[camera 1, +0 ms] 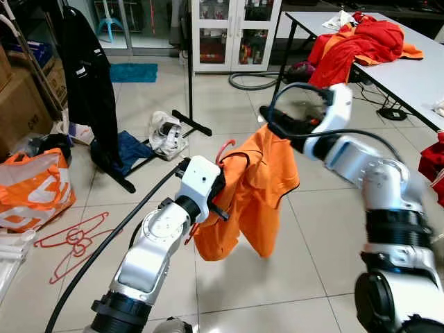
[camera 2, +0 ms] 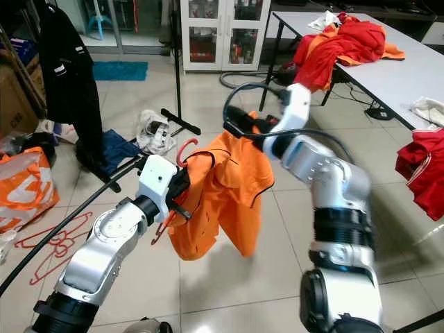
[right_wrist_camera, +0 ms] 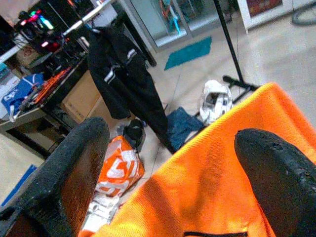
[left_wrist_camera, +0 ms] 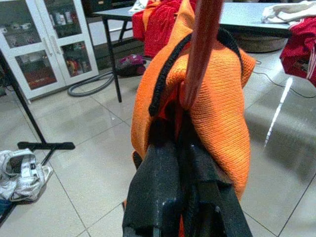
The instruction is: Hang hanger
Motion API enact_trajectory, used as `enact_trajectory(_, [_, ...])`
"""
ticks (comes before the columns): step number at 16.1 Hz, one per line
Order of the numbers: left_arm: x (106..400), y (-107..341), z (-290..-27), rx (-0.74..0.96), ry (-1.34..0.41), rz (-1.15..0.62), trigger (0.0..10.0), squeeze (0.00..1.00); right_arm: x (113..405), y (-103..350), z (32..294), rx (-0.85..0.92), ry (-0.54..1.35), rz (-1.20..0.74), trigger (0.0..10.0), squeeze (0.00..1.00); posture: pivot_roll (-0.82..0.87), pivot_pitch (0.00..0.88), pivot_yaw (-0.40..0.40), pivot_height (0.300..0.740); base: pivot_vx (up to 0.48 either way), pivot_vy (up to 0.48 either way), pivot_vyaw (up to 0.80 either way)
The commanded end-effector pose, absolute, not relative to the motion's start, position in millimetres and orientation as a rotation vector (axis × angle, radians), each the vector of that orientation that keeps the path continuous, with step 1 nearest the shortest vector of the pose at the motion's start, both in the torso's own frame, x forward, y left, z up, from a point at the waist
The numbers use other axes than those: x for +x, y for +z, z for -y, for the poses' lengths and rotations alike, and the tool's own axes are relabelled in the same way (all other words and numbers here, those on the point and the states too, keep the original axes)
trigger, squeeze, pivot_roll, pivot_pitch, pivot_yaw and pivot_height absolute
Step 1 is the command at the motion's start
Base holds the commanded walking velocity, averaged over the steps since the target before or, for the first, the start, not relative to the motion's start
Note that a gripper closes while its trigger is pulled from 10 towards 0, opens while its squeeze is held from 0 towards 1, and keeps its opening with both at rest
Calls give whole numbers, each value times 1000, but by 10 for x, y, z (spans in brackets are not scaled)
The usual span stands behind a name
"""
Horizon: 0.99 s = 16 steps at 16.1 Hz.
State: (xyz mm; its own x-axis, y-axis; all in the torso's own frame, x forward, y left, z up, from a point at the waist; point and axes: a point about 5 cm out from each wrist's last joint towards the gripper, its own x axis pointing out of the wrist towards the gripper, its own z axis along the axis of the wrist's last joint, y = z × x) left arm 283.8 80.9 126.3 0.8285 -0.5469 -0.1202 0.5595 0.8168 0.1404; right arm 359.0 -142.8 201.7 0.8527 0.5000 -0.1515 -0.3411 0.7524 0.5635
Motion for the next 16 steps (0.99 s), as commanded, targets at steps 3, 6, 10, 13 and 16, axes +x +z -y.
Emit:
enact_trajectory(3, [2846,1406,-750,190,-606,9,10000,0,3660,1951,1462,556,408,-365,10000,0,-26,0,-59,740,0,0,0])
enact_trajectory(6, [2832,1403,-751,192,-604,9,10000,0,3718,1883,1511,555,347,-393,10000,0,-26,0,-60,740,0,0,0])
enact_trajectory(10, [2822,1403,-741,189,-605,10,10000,0,3804,1842,1615,532,269,-399,10000,0,-24,0,-64,740,0,0,0])
enact_trajectory(13, [2805,1393,-744,189,-603,7,10000,0,3829,2046,1675,288,323,-269,10000,0,-16,0,-69,740,0,0,0])
enact_trajectory(16, [2788,1378,-760,192,-602,-1,10000,0,3754,2190,1711,143,424,-195,10000,0,-14,0,-72,740,0,0,0])
